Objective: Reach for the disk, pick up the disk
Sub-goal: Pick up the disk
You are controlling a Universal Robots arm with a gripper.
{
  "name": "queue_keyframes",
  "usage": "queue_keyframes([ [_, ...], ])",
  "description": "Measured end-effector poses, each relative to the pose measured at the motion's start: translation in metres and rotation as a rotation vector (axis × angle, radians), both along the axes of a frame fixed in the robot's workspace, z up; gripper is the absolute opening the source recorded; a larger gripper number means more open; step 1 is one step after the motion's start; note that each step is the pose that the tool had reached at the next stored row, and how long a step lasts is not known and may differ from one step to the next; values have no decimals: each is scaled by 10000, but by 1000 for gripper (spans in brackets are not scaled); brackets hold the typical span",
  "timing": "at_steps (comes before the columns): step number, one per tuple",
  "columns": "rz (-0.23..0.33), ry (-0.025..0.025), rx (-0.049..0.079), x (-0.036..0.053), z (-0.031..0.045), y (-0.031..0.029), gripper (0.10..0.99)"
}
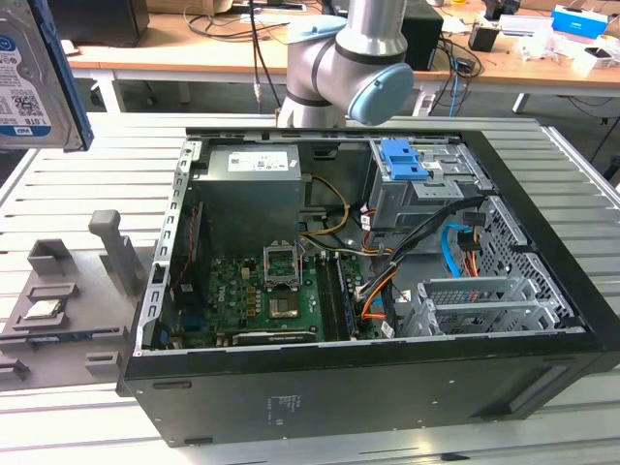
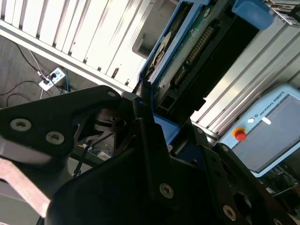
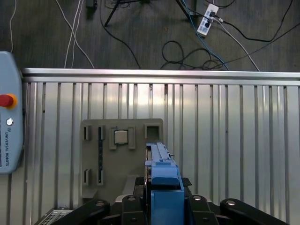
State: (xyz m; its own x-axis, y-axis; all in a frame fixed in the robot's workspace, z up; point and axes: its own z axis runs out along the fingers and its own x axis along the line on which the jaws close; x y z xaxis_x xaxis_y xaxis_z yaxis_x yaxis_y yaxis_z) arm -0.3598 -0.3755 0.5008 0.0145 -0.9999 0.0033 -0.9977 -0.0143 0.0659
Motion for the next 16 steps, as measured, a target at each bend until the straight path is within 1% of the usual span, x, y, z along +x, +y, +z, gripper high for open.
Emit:
queue_keyframes([
  [5, 0, 16, 0, 11, 105, 0, 369],
  [8, 0, 22, -1, 14, 146, 0, 369],
  [16, 0, 22, 0, 14, 151, 0, 369],
])
